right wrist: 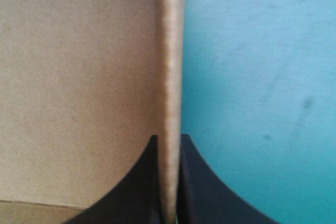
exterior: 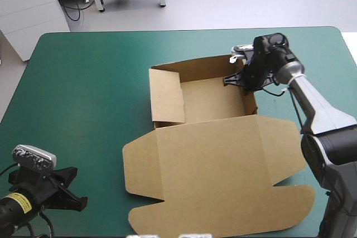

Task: Fold the box

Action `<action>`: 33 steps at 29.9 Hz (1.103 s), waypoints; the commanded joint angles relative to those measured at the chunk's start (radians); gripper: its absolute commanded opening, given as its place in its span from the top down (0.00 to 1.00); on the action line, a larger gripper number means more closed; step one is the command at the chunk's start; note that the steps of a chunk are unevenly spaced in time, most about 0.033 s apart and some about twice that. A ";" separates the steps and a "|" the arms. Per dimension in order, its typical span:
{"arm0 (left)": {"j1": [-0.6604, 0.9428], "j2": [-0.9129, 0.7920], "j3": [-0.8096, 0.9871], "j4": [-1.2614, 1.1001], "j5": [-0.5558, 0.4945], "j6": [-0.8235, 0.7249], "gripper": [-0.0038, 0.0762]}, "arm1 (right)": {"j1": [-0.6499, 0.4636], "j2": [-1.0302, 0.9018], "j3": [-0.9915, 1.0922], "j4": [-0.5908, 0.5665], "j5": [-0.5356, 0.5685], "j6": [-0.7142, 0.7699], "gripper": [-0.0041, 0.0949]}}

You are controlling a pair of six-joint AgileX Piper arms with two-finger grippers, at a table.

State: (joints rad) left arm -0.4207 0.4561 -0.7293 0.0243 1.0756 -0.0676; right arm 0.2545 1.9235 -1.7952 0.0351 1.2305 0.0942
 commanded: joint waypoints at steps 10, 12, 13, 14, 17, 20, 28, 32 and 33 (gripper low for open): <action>-0.004 0.007 -0.022 0.018 -0.064 -0.008 0.99 | -0.473 -0.273 -0.045 -0.120 0.017 -0.107 0.98; -0.004 0.007 -0.022 0.018 -0.068 -0.008 0.99 | -0.542 -0.271 -0.045 -0.122 0.016 -0.116 0.98; -0.004 0.007 -0.022 0.018 -0.068 -0.008 0.99 | -0.576 -0.262 -0.045 -0.116 0.014 -0.116 0.98; -0.004 0.007 -0.022 0.018 -0.068 -0.008 0.99 | -0.603 -0.254 -0.045 -0.113 0.007 -0.116 0.98; -0.004 0.007 -0.022 0.025 -0.077 0.001 0.99 | -0.662 -0.221 -0.045 -0.113 -0.021 -0.124 0.98; -0.004 0.007 -0.022 0.027 -0.101 0.001 0.99 | -0.697 -0.188 -0.045 -0.113 -0.053 -0.124 0.98; -0.004 0.007 -0.022 0.014 -0.107 0.001 0.99 | -0.710 -0.127 -0.045 -0.121 -0.112 -0.183 0.74; -0.004 0.007 -0.022 0.014 -0.107 -0.003 0.99 | -0.710 -0.105 -0.045 -0.123 -0.099 -0.181 0.43; -0.004 0.007 -0.022 0.014 -0.107 -0.003 0.99 | -0.710 -0.100 -0.045 -0.135 -0.093 -0.181 0.35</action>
State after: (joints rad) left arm -0.4207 0.4557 -0.7274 0.0446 1.0297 -0.0634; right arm -0.4493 1.8622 -1.8095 -0.0756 1.1581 -0.0771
